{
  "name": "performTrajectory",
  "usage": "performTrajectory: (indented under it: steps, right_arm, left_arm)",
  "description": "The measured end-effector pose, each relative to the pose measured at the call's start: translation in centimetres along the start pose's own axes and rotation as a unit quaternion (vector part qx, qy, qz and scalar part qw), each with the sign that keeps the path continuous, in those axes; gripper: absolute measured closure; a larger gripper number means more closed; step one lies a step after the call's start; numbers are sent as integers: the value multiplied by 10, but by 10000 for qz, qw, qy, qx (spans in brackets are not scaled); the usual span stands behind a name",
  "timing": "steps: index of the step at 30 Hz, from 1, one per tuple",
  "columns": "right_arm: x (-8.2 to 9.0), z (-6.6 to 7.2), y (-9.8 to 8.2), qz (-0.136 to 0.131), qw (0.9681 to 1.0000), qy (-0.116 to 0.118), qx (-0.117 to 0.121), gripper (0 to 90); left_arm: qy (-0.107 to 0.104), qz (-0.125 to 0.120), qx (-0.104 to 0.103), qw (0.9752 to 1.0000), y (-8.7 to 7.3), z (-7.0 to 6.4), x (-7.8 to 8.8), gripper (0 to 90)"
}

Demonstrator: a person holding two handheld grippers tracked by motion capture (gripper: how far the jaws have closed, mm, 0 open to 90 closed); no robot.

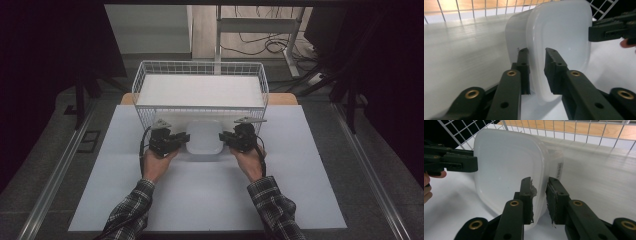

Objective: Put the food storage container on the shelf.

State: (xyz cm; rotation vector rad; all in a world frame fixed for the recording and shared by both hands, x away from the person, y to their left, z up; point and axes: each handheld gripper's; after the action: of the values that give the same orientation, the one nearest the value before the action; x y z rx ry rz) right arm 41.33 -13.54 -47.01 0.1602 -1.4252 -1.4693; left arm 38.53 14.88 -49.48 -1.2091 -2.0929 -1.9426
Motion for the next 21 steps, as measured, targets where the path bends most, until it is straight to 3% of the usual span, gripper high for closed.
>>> performTrajectory:
  steps: [2,5,6,7,9,11,12,14,15,18,19,21]
  right_arm:
    - [-6,1,3,3,9998,-163,123,696]
    - [-9,-1,3,-59,9996,-177,225,679]
    - [-9,-2,3,-95,9995,-173,239,670]
    - [-10,-1,3,-100,9991,-264,331,680]
    - [-15,4,4,-57,9971,-478,594,693]
    - [-18,8,6,-47,9951,-666,733,702]
    - [-19,9,8,-46,9945,-723,751,702]
    - [-21,6,10,-91,9946,-733,725,698]
    - [-22,4,11,-113,9944,-762,723,696]
    - [-27,4,15,-129,9927,-920,764,686]
    - [-27,4,16,-113,9923,-951,784,683]
    - [-24,5,16,-166,9917,-984,813,671]
  left_arm:
    - [93,-11,-60,9999,2,0,-4,704]
    - [86,-50,-102,9999,2,3,-6,692]
    - [172,-81,-124,9997,3,2,-6,676]
    - [358,-159,-282,9988,3,-1,-8,683]
    - [529,-183,-432,9975,5,-5,-9,700]
    - [592,-173,-498,9969,7,-6,-10,700]
    - [713,-150,-646,9953,11,-7,-12,699]
    - [800,-169,-691,9943,14,-6,-15,695]
    - [847,-185,-604,9944,15,-6,-17,692]
    - [955,-205,-604,9934,17,-6,-19,625]
    - [1076,-266,-723,9912,16,-7,-19,608]
    - [1136,-382,-732,9901,14,-7,-13,573]
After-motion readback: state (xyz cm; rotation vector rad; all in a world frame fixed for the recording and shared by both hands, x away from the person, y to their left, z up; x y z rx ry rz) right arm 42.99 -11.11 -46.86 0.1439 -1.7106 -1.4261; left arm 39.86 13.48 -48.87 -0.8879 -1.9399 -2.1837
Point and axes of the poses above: each handheld gripper's, and its own axes: x roughly backward along the jaws, y roughly out of its top, z roughly to its left, and after that the axes turned 8 degrees about y, right-handed
